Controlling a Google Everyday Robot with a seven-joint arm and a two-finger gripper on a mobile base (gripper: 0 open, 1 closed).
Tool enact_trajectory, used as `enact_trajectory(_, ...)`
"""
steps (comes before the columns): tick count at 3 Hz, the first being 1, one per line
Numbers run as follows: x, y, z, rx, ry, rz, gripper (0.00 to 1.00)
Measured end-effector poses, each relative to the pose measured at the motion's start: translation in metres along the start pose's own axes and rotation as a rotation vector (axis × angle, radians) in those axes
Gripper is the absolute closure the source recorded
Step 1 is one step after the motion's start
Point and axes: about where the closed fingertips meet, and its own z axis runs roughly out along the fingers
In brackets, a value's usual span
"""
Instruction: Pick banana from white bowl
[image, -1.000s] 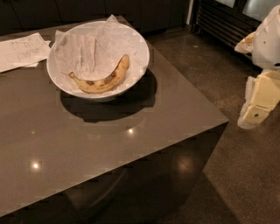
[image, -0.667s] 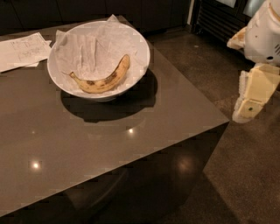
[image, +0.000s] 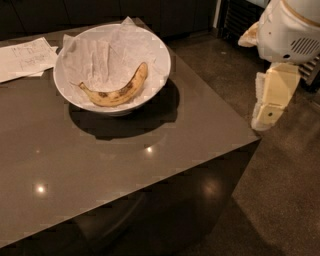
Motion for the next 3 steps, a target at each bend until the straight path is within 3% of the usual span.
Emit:
enact_trajectory(1, 0.003, 0.001, 0.0, 0.007, -0.007, 0.005, 0.0)
enact_trajectory(2, -0.012, -0.019, -0.005, 0.043, -0.056, -0.03, 0.0)
enact_trajectory(3, -0.035, -0.043, -0.009, 0.058, -0.086, -0.102, 0.0)
